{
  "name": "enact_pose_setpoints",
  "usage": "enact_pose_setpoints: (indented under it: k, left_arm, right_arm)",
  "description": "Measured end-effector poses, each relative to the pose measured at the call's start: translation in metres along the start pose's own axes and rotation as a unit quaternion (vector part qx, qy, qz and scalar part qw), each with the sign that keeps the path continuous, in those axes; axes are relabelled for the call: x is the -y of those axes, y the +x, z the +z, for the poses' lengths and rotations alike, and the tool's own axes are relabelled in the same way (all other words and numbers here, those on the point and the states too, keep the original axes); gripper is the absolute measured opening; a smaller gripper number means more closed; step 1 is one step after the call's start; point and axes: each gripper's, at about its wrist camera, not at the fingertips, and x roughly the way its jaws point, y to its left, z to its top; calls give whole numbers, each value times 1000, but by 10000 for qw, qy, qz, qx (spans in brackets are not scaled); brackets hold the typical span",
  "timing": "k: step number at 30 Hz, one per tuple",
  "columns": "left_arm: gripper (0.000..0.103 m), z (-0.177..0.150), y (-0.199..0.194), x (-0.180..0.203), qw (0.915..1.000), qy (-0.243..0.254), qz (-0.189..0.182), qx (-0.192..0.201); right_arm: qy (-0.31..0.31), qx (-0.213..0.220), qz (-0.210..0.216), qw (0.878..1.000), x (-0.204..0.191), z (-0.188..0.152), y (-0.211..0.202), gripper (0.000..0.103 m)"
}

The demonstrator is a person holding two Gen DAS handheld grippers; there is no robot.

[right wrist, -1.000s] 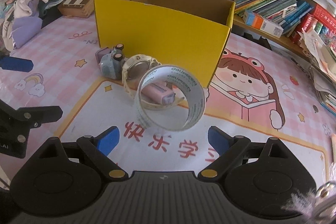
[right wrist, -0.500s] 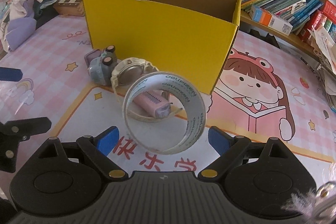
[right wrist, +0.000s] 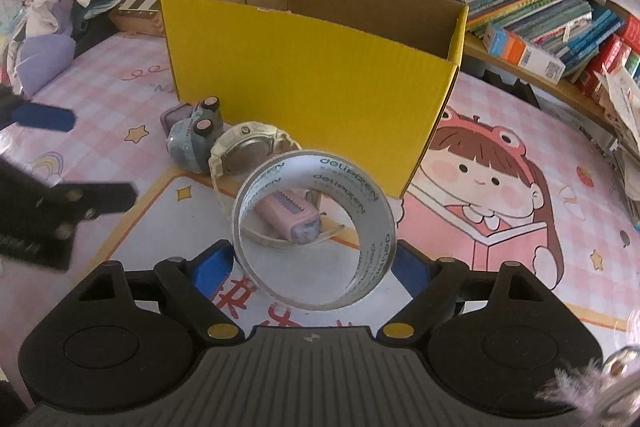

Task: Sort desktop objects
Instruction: 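Move the right tool to the clear tape roll and close on its rim, then grasp the grey toy car with the left tool while the right tool lifts the tape roll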

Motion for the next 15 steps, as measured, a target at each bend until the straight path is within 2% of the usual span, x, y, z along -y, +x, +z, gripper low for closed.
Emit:
enact_pose_setpoints:
  k: [9, 11, 15]
  left_arm:
    - [85, 24, 29, 7, 9997, -167, 7, 171]
    - [77, 27, 37, 7, 9997, -227, 59, 102]
    - [74, 27, 46, 7, 9996, -275, 23, 5]
  right_arm:
    - [-222, 30, 30, 9997, 3, -3, -6, 84]
    - [-226, 24, 38, 9997, 5, -3, -6, 84]
    - [-232, 16, 39, 9997, 8, -4, -7, 84]
